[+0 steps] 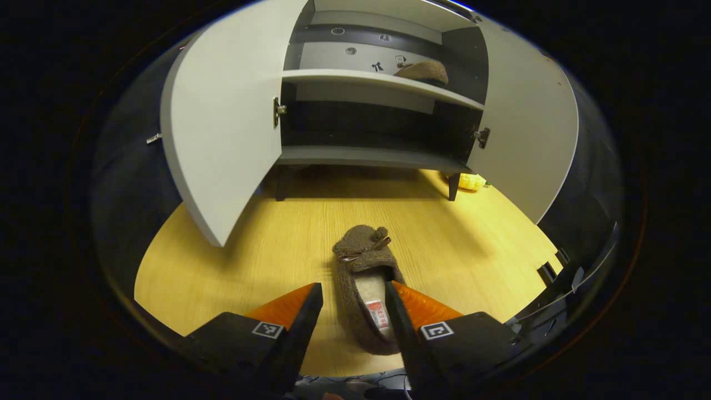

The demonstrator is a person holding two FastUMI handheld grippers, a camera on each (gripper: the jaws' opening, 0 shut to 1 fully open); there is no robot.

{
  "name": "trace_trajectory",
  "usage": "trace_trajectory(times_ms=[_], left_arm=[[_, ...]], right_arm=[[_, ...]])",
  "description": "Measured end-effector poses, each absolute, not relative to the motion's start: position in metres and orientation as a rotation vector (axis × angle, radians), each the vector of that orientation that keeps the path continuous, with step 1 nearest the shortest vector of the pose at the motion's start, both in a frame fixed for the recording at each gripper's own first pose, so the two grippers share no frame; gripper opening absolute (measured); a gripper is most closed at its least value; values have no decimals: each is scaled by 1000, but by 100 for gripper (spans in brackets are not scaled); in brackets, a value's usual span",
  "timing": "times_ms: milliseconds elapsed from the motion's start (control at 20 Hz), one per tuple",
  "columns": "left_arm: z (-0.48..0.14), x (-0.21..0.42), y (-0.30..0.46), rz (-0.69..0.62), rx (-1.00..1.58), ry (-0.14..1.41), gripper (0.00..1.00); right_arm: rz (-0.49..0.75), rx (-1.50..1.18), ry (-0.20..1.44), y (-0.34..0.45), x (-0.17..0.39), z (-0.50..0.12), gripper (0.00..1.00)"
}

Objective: Grab one shoe with the right hand and put it into the shoe cabinet, grab the other shoe with the left hand and put it into the shoe cabinet; then close the right door with the right hand and the left door with the left hand.

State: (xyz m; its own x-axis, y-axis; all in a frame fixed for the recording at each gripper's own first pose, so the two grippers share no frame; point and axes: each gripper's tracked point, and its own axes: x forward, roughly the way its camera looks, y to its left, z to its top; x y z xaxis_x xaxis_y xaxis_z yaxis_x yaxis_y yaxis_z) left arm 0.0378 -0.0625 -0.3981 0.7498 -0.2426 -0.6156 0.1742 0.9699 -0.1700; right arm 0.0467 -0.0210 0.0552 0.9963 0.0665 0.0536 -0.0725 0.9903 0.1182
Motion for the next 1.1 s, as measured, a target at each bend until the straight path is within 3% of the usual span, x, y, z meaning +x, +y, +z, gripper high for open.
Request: trace_trajectory(times_ms=[100, 150, 400, 550, 600, 700, 750, 1100], left_arm=[[-419, 53, -66, -229, -78, 693, 76], [-428, 61, -65, -227, -67, 697, 69], [-456, 89, -67, -196, -55, 683, 61], [-459, 98, -72, -195, -47, 668, 36], [-458, 102, -67, -174, -35, 661, 33], [-459, 106, -65, -160, -36, 674, 13], [-459, 104, -66, -157, -33, 689, 10], [-370, 99, -58, -113, 20, 649, 6]], right_arm=[[58, 115, -37, -33, 36, 51, 98], [48, 103, -34, -40, 33, 49, 98], [6, 80, 22, -71, 21, 29, 98], [-5, 43, 31, -85, 14, 24, 100], [-8, 53, 36, -88, 12, 22, 98], [-19, 59, 34, -95, 11, 21, 98], [-18, 56, 33, -97, 11, 21, 98], [-32, 84, 25, -114, 7, 20, 98]])
